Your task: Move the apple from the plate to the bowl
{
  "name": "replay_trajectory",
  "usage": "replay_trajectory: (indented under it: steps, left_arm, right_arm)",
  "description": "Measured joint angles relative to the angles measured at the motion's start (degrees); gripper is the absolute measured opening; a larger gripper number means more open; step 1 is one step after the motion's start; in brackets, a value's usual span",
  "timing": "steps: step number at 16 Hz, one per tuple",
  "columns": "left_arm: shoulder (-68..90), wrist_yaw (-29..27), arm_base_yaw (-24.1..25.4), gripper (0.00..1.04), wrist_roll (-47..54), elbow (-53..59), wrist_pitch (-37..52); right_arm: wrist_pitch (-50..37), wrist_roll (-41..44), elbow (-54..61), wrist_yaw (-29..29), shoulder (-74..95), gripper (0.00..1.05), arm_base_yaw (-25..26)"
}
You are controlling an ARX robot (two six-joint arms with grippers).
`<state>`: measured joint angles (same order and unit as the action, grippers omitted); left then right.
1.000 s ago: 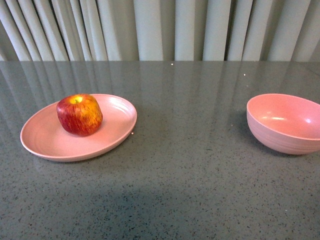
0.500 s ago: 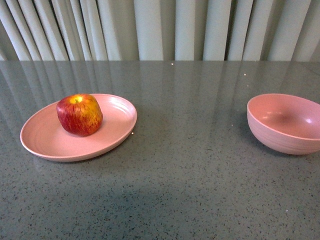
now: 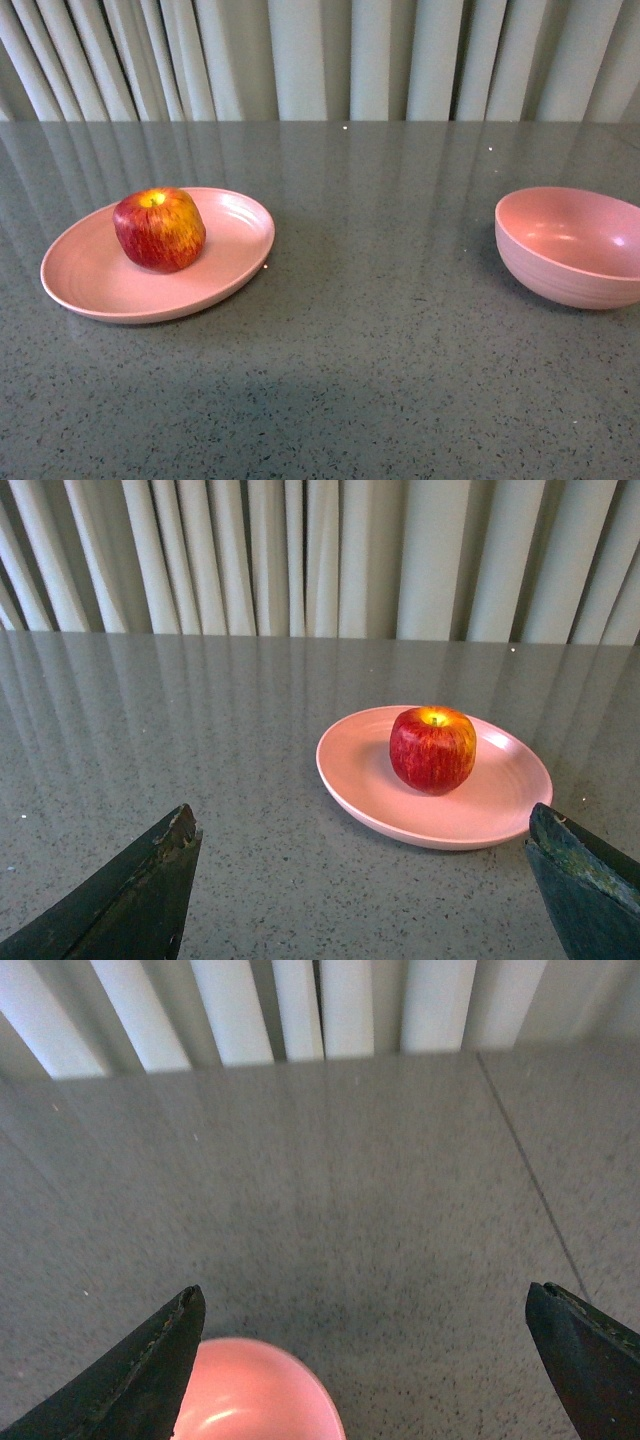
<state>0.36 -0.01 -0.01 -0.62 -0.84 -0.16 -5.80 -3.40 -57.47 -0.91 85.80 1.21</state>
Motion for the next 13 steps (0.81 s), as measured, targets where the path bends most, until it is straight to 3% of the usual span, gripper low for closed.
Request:
replay_trajectory:
  steps: [7,8,13]
  left_arm:
    - [0.00,0.00,0.00,0.98,0.00,0.00,-0.02]
    - [0.00,0.00,0.00,0.98,0.00,0.00,-0.02]
    - [0.00,0.00,0.00,0.98,0.00,0.00,-0.02]
  right_arm:
    - [8.61,-0.55,-5.35,1.07,17.44,0.98,0.13]
    - [10.45,-3.04,-5.33,-0.96,18.80,0.98,0.83]
    - [12.66,-4.61,-5.14,-5.14,18.73,0.37,1.84]
